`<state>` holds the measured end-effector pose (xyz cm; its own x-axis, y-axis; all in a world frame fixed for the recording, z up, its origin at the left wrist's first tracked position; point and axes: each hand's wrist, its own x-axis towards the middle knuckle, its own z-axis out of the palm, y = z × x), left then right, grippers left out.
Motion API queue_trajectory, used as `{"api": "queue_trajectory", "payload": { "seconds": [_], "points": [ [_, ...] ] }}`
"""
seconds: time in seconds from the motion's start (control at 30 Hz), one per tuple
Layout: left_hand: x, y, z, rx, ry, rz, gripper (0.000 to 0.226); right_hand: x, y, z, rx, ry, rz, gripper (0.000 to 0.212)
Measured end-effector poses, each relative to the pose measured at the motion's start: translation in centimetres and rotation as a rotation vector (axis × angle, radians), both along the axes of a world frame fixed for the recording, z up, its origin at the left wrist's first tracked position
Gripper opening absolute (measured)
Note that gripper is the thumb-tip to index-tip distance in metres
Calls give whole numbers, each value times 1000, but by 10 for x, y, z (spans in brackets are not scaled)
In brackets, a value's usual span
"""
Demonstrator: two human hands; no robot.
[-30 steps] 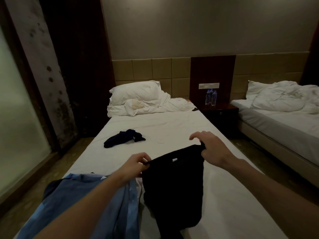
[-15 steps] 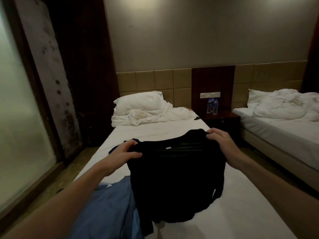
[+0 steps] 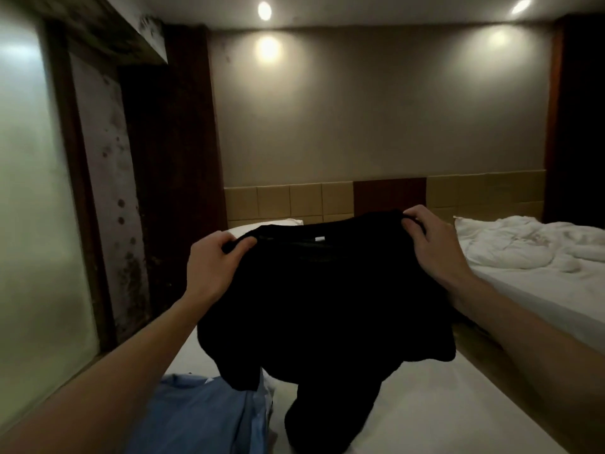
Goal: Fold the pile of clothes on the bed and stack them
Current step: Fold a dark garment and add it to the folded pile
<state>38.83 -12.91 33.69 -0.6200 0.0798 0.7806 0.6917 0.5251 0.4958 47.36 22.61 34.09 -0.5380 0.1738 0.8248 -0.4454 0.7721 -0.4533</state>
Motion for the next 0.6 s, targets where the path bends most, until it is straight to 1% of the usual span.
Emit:
{"api": "queue_trajectory", "payload": {
  "seconds": [0.07,0.13,0.23,0.33,0.4,0.5,0.6],
  "points": [
    [16,2,22,24,75,14,31,14,-1,21,40,37,-36,15],
    [29,5,42,29,164,67,29,26,-2,44,52,34,-71,14],
    [43,10,69,20,309,174,34,41,0,72,79,22,-109,12],
    [47,10,85,-27,370,255,41,46,12,84,167,41,-129,8],
    [46,9,86,-90,368,322,44,45,15,83,225,21,-133,11],
    [15,17,73,-141,290,359,50,20,26,71,235,-45,-127,12],
    [-29,31,43,-190,189,378,58,-20,39,44,167,-171,-91,11]
  ]
}}
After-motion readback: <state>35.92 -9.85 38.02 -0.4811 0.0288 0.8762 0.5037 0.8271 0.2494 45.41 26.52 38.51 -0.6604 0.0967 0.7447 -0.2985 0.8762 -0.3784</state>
